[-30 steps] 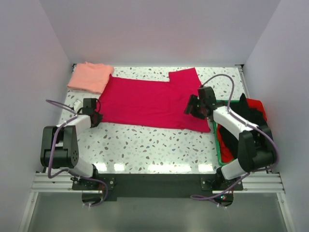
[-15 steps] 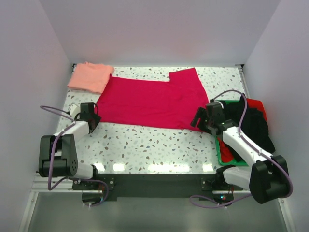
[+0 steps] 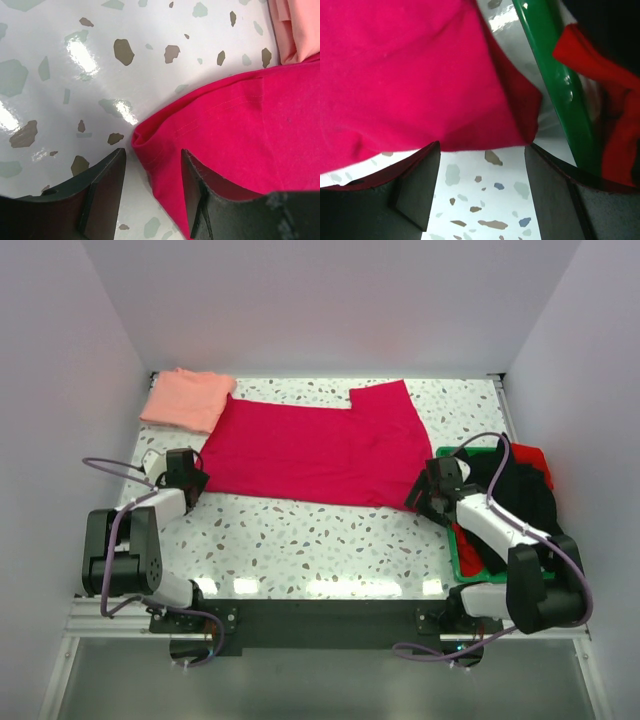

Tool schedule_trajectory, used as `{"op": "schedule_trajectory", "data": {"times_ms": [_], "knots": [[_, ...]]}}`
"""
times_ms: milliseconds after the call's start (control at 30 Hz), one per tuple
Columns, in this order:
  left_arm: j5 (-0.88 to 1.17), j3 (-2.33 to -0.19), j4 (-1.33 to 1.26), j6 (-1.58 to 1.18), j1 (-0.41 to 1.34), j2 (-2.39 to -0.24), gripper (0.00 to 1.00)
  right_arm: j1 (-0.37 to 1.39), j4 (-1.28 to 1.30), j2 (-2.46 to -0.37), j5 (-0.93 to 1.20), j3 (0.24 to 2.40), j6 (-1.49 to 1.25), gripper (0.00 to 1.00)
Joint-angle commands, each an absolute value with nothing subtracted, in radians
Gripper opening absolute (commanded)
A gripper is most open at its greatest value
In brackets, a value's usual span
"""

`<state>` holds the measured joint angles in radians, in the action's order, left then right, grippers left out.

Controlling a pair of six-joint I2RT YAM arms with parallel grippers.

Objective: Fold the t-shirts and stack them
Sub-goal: Fold the tshirt

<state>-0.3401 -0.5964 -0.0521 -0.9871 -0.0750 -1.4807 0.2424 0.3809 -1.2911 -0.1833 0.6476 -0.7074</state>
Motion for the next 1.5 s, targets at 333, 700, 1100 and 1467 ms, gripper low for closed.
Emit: {"op": "schedule_trajectory", "data": {"times_ms": [333,700,1100,1467], "knots": [[-0.314,-0.577,-0.077,-0.989,-0.086,-1.511,0.52,0.057,0.397,-1.347,-0.175,0.738,-0.661,0.72],[-0.307,-0.584,-0.086,-0.999,-0.086,-1.528,0.51,0.058,0.339,-1.359,-0.098,0.683,-0.657,0.68],[-0.321,-0.603,-0.043,-1.015,-0.086,-1.562,0.12,0.058,0.348,-1.425,-0.104,0.735,-0.650,0.22],[-0.414,-0.598,0.173,-1.032,-0.086,-1.388,0.00,0.052,0.557,-1.238,-0.118,0.807,-0.588,0.00]]}}
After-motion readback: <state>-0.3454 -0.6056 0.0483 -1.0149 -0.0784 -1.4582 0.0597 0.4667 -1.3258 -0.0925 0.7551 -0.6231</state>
